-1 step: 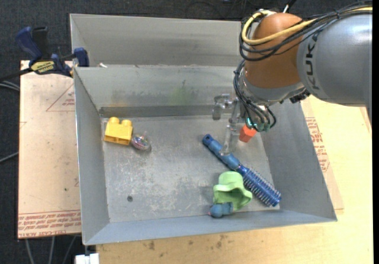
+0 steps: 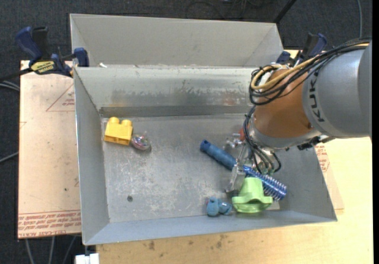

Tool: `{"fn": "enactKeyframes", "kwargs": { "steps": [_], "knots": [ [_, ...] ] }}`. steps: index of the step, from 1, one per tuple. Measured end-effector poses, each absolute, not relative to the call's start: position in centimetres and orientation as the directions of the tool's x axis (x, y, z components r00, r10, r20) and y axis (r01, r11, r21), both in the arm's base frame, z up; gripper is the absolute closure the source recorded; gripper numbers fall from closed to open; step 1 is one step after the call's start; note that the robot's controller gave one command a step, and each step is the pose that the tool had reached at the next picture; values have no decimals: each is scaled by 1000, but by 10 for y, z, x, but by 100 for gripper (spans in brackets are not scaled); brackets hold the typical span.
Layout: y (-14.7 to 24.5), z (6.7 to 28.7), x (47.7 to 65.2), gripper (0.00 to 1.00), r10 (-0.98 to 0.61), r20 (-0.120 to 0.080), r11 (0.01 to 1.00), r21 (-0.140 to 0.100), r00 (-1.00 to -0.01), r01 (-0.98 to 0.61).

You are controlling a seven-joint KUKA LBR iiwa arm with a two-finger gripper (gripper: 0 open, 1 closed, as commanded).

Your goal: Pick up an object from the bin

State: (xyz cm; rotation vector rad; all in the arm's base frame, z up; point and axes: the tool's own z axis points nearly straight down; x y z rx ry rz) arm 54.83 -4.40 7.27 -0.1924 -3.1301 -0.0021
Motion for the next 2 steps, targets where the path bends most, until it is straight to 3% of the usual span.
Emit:
{"fn": "enactKeyframes", "kwargs": {
  "steps": [1,2],
  "knots": [
    [-42,75,551,100,118,0,993,2,-993,118],
    [17,244,545,100,56,-10,998,3,-998,56]
  ]
}}
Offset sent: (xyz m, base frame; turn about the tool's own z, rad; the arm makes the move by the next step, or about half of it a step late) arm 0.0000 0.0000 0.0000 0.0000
